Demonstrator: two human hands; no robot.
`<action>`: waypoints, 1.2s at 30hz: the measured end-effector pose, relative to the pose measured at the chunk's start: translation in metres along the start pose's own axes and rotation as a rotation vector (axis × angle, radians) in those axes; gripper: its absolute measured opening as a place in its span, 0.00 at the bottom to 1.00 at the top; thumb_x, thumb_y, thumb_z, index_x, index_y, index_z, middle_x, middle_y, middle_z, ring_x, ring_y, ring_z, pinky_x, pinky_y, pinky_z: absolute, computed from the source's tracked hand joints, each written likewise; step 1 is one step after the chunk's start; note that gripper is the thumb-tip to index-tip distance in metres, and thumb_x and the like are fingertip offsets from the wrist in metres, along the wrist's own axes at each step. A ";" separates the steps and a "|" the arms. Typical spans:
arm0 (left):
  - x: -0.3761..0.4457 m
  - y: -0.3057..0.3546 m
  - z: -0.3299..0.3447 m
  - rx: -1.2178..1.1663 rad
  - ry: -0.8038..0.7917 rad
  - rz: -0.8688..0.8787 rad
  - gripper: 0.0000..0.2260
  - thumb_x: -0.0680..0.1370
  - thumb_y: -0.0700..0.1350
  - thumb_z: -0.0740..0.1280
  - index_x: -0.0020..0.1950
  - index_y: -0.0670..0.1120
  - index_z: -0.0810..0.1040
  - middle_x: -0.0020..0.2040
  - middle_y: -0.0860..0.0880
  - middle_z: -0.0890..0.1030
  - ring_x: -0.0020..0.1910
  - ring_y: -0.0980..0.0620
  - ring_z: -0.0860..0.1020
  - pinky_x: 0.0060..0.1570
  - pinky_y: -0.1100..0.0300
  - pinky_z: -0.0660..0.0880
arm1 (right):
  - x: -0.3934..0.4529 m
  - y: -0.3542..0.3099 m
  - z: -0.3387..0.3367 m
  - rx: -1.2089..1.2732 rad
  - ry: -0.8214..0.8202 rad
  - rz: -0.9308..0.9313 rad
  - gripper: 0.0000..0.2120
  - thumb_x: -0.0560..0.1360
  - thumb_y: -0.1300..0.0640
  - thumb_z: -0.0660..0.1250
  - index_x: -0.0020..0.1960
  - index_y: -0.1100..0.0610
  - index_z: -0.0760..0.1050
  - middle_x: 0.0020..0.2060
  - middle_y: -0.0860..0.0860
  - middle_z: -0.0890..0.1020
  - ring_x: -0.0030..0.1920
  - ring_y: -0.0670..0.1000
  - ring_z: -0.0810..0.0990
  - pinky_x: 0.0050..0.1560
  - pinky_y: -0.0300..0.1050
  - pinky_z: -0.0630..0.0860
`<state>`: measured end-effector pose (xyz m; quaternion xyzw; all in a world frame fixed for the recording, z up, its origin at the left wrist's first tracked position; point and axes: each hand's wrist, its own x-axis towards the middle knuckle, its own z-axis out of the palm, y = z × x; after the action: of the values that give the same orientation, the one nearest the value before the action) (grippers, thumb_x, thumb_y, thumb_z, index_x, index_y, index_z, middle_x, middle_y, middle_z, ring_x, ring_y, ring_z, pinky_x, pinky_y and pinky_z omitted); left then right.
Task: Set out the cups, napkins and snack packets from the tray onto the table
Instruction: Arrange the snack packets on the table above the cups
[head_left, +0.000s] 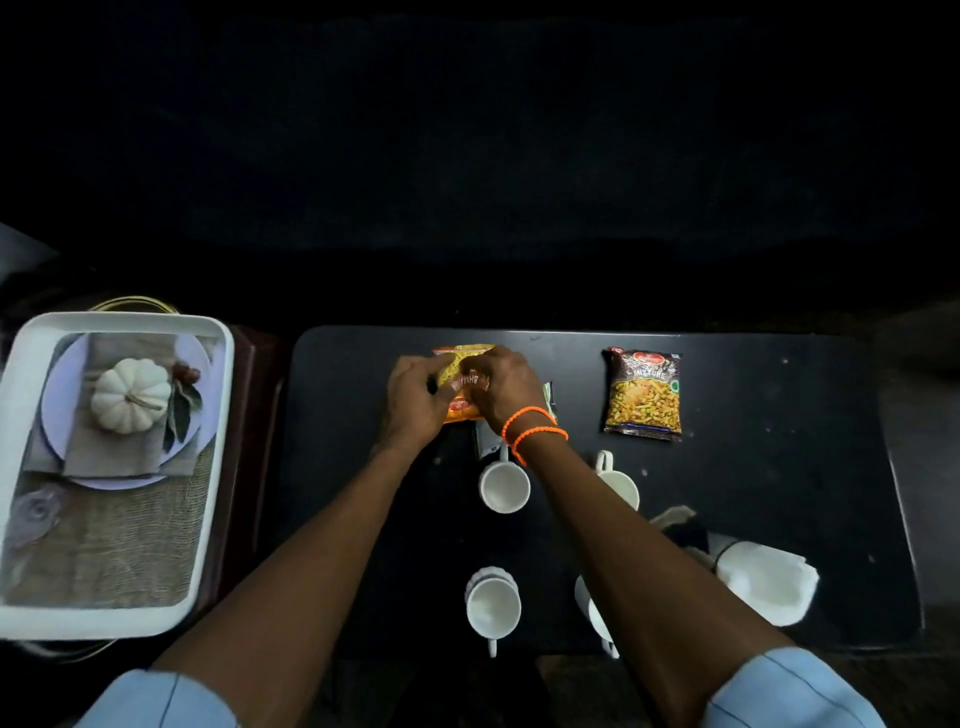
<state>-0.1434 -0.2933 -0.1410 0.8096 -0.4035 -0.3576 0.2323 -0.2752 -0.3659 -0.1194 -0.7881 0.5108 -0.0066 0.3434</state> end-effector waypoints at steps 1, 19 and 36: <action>-0.002 -0.003 0.001 0.030 -0.015 0.013 0.20 0.81 0.45 0.72 0.73 0.47 0.78 0.65 0.43 0.75 0.63 0.44 0.76 0.62 0.53 0.74 | 0.002 -0.001 0.002 -0.047 -0.006 -0.016 0.16 0.76 0.57 0.70 0.63 0.54 0.81 0.61 0.57 0.79 0.62 0.60 0.76 0.62 0.51 0.75; -0.014 0.024 0.010 0.151 0.167 0.234 0.15 0.80 0.44 0.73 0.66 0.47 0.84 0.65 0.43 0.78 0.63 0.41 0.75 0.61 0.48 0.72 | -0.010 0.083 -0.053 0.415 -0.182 0.596 0.30 0.66 0.50 0.82 0.63 0.61 0.77 0.58 0.58 0.82 0.58 0.59 0.80 0.59 0.51 0.78; -0.019 0.036 0.034 0.201 0.039 0.219 0.15 0.78 0.44 0.74 0.65 0.49 0.85 0.62 0.45 0.79 0.65 0.43 0.76 0.66 0.43 0.71 | -0.017 0.080 -0.079 0.484 -0.055 0.418 0.18 0.61 0.68 0.81 0.49 0.66 0.81 0.39 0.54 0.80 0.39 0.51 0.77 0.40 0.41 0.78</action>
<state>-0.1945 -0.3008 -0.1313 0.7867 -0.5184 -0.2721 0.1955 -0.3765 -0.4137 -0.0970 -0.5615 0.6358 -0.0358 0.5284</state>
